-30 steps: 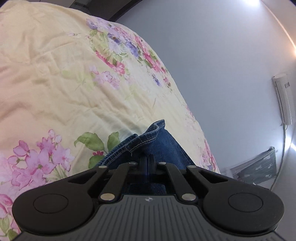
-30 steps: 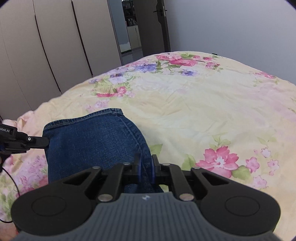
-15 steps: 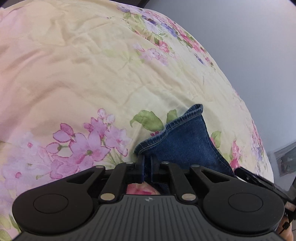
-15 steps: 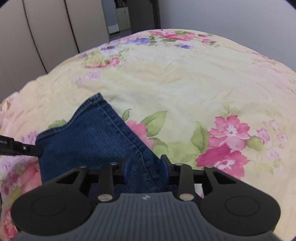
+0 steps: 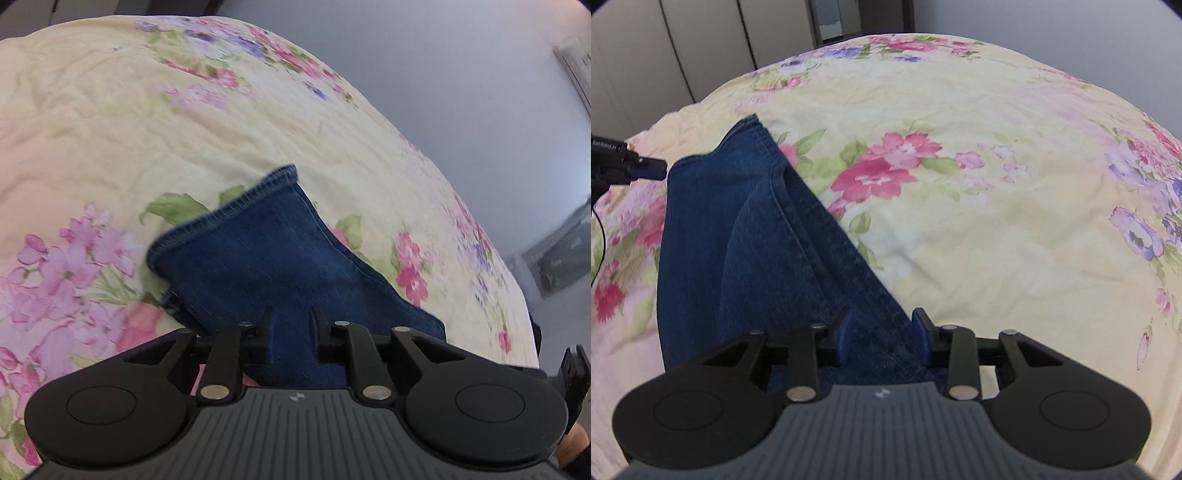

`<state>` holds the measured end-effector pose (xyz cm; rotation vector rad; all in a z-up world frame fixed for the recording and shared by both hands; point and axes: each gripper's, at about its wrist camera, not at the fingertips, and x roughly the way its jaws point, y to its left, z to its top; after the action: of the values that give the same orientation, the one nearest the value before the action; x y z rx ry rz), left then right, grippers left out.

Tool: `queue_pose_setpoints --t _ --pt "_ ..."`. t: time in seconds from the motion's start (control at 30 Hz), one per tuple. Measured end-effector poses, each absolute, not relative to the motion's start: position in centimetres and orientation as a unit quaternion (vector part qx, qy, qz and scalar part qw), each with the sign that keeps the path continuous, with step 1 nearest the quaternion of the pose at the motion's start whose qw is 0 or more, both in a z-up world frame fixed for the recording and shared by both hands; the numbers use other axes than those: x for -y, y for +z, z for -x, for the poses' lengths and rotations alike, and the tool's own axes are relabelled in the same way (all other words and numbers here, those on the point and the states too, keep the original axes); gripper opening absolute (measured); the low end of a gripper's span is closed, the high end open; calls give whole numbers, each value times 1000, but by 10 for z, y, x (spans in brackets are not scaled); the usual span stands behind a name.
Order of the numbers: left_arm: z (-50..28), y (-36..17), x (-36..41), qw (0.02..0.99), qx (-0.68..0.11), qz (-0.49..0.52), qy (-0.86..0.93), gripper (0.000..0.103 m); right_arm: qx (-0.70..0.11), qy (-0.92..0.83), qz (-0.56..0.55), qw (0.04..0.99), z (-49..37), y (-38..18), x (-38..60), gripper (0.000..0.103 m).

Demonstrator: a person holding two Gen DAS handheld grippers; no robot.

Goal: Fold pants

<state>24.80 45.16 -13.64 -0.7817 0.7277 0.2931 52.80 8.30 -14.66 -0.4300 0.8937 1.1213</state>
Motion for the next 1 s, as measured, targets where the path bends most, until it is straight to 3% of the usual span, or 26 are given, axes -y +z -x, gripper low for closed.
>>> queue_pose_setpoints --t 0.17,0.23,0.27,0.53,0.7,0.77,0.83,1.0 --pt "-268 -152 -431 851 -382 336 128 27 -396 533 248 705 -518 -170 -99 24" --pt "-273 -159 -430 846 -394 334 135 27 -396 540 254 697 -517 -172 -100 4" --pt "-273 -163 -432 843 -397 336 140 27 -386 543 259 699 -517 -169 -98 0" --pt "-271 -173 -434 835 -390 357 153 26 -345 524 175 759 -539 -139 -63 0" --pt "-269 -175 -440 827 -396 361 169 7 -368 475 250 759 -530 -175 -93 3" --pt "-265 -175 -447 827 -390 366 171 7 -368 457 243 773 -527 -178 -97 7" --pt "-259 -172 -452 827 -381 373 176 7 -368 442 213 790 -528 -169 -91 17" --pt "-250 -166 -454 836 -355 379 178 23 -338 405 127 840 -496 -127 -27 20"
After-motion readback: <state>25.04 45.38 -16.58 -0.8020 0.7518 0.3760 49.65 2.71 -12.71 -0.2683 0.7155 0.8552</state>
